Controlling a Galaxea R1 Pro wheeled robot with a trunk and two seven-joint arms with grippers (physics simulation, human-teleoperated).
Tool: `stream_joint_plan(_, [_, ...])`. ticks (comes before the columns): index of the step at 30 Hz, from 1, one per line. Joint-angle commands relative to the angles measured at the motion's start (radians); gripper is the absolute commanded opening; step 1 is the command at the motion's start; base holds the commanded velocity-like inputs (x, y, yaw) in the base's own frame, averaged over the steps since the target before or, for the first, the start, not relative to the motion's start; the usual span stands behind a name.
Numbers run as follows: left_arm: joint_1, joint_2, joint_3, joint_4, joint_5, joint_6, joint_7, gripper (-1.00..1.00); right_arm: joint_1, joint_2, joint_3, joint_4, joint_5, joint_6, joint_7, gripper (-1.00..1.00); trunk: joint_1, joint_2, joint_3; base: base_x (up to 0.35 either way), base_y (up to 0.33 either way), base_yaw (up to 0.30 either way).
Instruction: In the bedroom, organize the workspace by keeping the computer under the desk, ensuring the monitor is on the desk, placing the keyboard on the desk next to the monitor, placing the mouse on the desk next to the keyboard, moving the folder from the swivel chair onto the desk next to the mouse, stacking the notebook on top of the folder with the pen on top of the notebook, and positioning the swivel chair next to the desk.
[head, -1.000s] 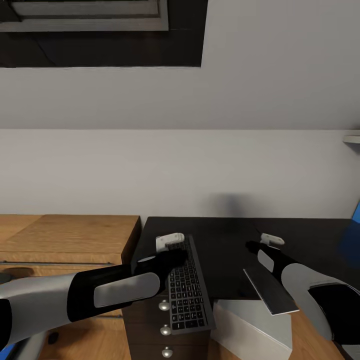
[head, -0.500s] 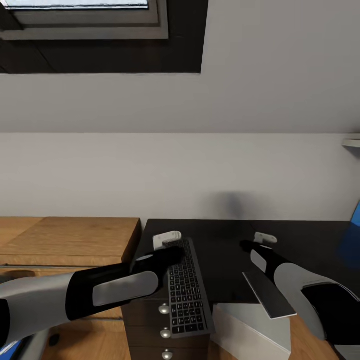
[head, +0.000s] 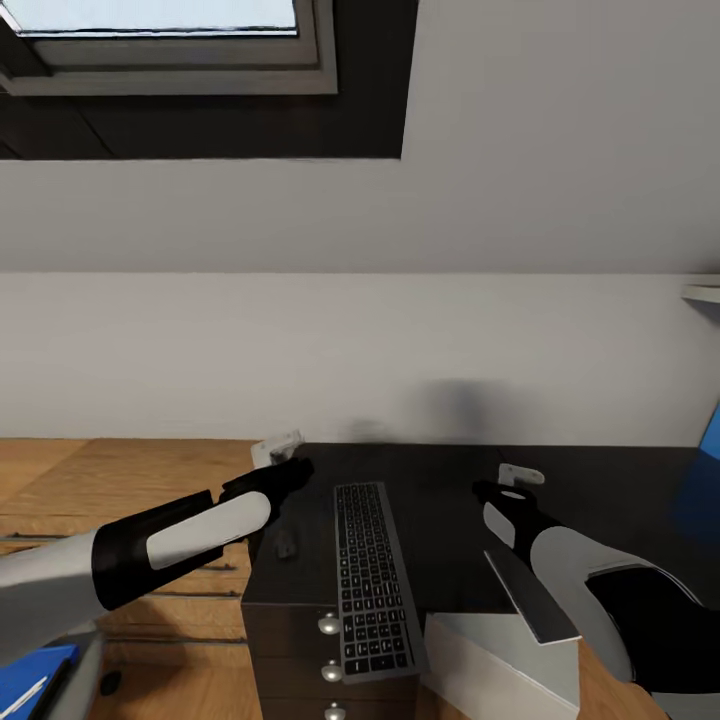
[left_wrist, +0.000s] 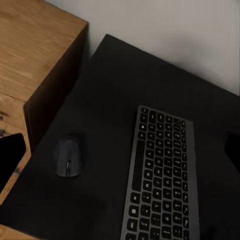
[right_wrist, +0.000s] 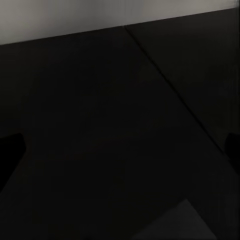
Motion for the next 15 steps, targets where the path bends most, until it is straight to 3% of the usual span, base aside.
stream_joint_plan(1, [-0.002, 0.004, -0.001, 0.000, 0.004, -0.007, 0.001, 1.00, -0.001, 0.000, 0.008, 0.000, -0.010, -0.001, -0.004, 1.00, -0.004, 0.006, 0.002, 0.000, 0.000, 0.000])
stream_joint_plan(9, [-0.002, 0.025, -0.001, -0.003, 0.007, -0.006, 0.001, 1.00, 0.000, 0.002, 0.008, 0.002, -0.011, -0.004, -0.005, 1.00, -0.035, 0.062, 0.027, 0.000, 0.000, 0.000])
stream_joint_plan(15, [-0.002, 0.029, -0.007, -0.003, 0.008, -0.005, 0.002, 1.00, 0.000, 0.001, 0.007, 0.003, -0.011, -0.005, -0.004, 1.00, -0.035, 0.062, 0.027, 0.000, 0.000, 0.000])
